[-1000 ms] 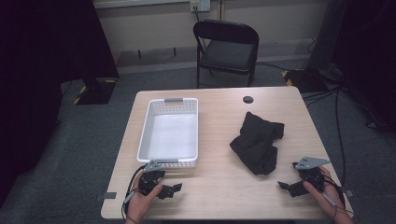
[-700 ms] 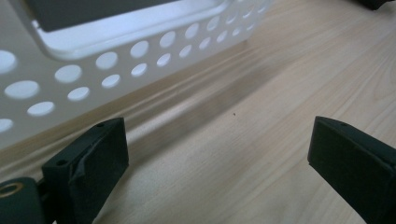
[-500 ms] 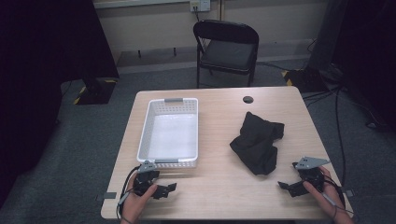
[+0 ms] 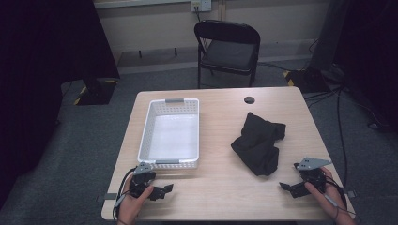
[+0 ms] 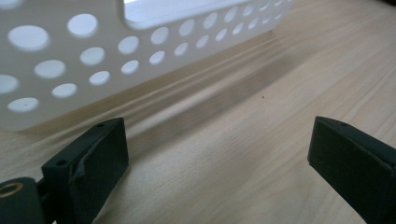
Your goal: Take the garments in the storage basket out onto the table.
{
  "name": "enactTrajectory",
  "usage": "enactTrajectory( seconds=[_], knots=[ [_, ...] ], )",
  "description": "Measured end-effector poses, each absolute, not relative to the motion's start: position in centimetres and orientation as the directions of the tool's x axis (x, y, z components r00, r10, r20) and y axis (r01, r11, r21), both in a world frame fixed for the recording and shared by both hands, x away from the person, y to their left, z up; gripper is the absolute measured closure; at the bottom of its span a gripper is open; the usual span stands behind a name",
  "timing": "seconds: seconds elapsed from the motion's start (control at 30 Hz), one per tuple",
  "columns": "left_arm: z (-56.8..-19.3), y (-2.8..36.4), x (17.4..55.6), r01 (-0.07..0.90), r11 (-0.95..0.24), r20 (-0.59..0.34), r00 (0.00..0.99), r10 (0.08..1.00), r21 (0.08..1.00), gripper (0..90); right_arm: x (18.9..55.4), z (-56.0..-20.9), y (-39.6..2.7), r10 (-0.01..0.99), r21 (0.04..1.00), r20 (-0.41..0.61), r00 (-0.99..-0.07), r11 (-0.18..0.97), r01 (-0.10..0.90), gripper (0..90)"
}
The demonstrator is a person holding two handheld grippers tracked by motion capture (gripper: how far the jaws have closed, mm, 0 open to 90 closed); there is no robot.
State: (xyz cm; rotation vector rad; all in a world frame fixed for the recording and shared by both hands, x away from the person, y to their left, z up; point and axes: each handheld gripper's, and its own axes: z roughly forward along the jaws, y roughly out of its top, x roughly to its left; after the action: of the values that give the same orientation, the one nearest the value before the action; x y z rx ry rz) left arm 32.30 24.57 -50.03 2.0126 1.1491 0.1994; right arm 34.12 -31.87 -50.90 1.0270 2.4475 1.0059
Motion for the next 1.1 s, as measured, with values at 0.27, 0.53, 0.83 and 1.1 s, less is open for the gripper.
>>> enactTrajectory(
  seconds=[0.27, 0.53, 0.83, 1.1],
  knots=[
    [-50.3, 25.1, 32.1, 0.667, -0.274, -0.233, 0.566, 0.791, 0.693, 4.5, 34.1, -50.9, -31.9, 0.716, 0.705, -0.007, -0.698, 0.499, 0.504, 0.0],
    [-50.4, 25.7, 31.9, 0.670, -0.266, -0.229, 0.554, 0.800, 0.693, 4.6, 34.1, -50.9, -31.9, 0.716, 0.705, -0.007, -0.698, 0.499, 0.504, 0.0],
    [-50.5, 26.5, 31.6, 0.663, -0.267, -0.211, 0.548, 0.810, 0.699, 4.6, 34.1, -50.9, -31.9, 0.716, 0.705, -0.007, -0.698, 0.498, 0.504, 0.0],
    [-50.5, 26.8, 31.4, 0.658, -0.264, -0.201, 0.543, 0.815, 0.705, 4.6, 34.1, -50.9, -31.9, 0.716, 0.705, -0.007, -0.698, 0.499, 0.504, 0.0]
  ],
)
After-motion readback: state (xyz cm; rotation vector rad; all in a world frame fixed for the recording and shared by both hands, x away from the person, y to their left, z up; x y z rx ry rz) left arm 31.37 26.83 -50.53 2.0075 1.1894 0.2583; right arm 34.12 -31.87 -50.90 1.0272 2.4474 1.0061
